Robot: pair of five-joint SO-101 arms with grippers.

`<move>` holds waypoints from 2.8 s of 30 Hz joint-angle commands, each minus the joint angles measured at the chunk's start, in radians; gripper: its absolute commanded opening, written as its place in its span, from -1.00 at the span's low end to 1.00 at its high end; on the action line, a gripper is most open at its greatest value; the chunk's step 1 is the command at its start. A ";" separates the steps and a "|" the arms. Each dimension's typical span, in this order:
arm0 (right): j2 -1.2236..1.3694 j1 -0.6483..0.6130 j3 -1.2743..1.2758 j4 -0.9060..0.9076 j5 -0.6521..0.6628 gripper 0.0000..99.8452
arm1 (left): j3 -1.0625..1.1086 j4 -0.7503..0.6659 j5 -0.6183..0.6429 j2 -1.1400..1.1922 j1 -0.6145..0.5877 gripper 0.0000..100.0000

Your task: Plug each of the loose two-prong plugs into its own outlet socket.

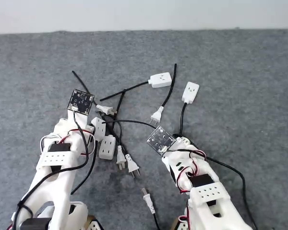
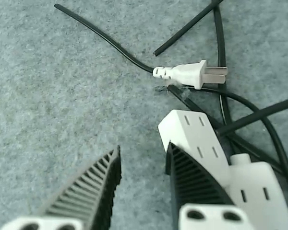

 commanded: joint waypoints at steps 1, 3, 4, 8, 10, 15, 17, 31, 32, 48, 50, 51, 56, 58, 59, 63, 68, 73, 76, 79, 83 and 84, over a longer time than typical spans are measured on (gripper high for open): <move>-0.019 0.012 -0.011 -0.021 -0.002 -0.78 | -0.008 -0.021 -0.012 -0.017 0.005 -0.68; -0.019 0.012 -0.009 -0.018 -0.002 -0.70 | -0.008 -0.021 -0.012 -0.017 0.005 -0.68; -0.019 0.012 -0.009 -0.018 -0.002 -0.69 | -0.008 -0.021 -0.012 -0.017 0.005 -0.68; -0.019 0.012 -0.009 -0.018 -0.002 -0.69 | -0.008 -0.021 -0.012 -0.014 0.006 -0.68; -0.019 0.012 -0.009 -0.018 -0.002 -0.69 | -0.008 -0.021 -0.012 -0.014 0.006 -0.68; -0.019 0.012 -0.009 -0.018 -0.002 -0.69 | -0.010 -0.021 -0.012 -0.014 0.006 -0.68; -0.019 0.012 -0.003 -0.018 -0.002 -0.69 | -0.010 -0.023 -0.012 -0.014 0.006 -0.68; -0.028 0.007 0.051 -0.025 -0.002 -0.68 | -0.007 -0.025 -0.014 -0.018 0.015 -0.68; -0.028 0.005 0.051 -0.025 -0.002 -0.68 | -0.007 -0.025 -0.014 -0.020 0.015 -0.69; -0.028 -0.036 0.051 -0.027 -0.002 -0.68 | 0.366 -0.109 -0.101 -0.583 0.101 -0.69; -0.030 -0.036 0.049 -0.028 -0.002 -0.68 | 0.404 -0.109 -0.101 -0.655 0.100 -0.69; -0.030 -0.038 0.049 -0.030 -0.002 -0.68 | 0.424 -0.109 -0.101 -0.689 0.103 -0.69; -0.030 -0.050 0.084 -0.125 0.021 -0.68 | 0.515 -0.106 -0.103 -0.878 0.106 -0.69; -0.030 -0.050 0.084 -0.114 0.057 -0.68 | 0.515 -0.038 -0.101 -0.951 0.103 -0.69; -0.030 -0.050 0.084 -0.113 0.069 -0.68 | 0.515 0.000 -0.101 -0.984 0.104 -0.69; -0.030 -0.042 0.084 -0.120 0.081 -0.68 | 0.515 0.130 -0.101 -1.102 0.107 -0.69; -0.045 -0.044 0.084 -0.110 0.077 -0.68 | 0.515 0.247 -0.101 -1.229 0.107 -0.69; -0.044 -0.044 0.084 -0.110 0.077 -0.68 | 0.512 0.345 -0.101 -1.310 0.107 -0.68; -0.044 -0.048 0.084 -0.110 0.075 -0.68 | 0.510 0.371 -0.101 -1.343 0.107 -0.68; -0.042 -0.048 0.084 -0.108 0.075 -0.68 | 0.509 0.396 -0.101 -1.367 0.107 -0.68; -0.045 -0.067 0.084 -0.059 0.074 -0.69 | 0.509 0.410 -0.101 -1.375 0.109 -0.68; -0.044 -0.091 0.084 -0.053 0.074 -0.69 | 0.509 0.410 -0.101 -1.375 0.109 -0.68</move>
